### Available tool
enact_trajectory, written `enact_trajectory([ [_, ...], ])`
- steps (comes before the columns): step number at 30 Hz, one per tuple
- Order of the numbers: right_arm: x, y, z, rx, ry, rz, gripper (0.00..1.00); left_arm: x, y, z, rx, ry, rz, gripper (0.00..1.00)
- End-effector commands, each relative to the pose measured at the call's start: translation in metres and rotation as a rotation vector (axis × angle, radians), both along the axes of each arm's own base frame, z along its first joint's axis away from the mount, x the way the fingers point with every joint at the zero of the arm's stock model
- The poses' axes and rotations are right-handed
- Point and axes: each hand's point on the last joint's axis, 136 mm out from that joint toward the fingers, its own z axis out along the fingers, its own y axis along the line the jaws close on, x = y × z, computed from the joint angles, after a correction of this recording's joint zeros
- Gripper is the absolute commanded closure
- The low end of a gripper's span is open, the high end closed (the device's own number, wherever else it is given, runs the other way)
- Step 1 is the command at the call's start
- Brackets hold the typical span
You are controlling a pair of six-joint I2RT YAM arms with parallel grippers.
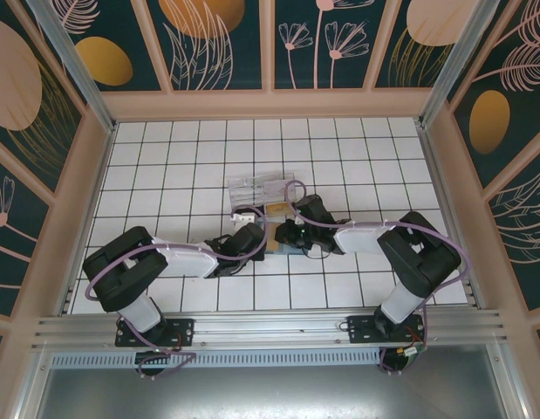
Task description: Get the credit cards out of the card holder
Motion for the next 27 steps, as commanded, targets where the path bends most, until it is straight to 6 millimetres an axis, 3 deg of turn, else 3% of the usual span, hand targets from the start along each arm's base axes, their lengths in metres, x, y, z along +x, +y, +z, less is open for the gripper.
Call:
enact_trajectory([
  [1, 0.002, -0.003, 0.000, -0.010, -0.010, -0.024, 0.82, -0.011, 0.006, -0.019, 0.031, 0.072, -0.011, 0.90],
  [10, 0.001, -0.011, -0.005, -0.029, 0.001, -0.042, 0.81, -0.013, 0.006, -0.019, 0.029, 0.079, -0.017, 0.91],
  [24, 0.001, 0.000, -0.011, 0.001, 0.027, -0.003, 0.83, -0.013, 0.003, -0.017, 0.015, 0.081, -0.025, 0.92],
  [27, 0.001, 0.001, -0.010, 0.006, 0.025, -0.001, 0.87, -0.014, 0.002, -0.017, 0.012, 0.084, -0.029, 0.92],
])
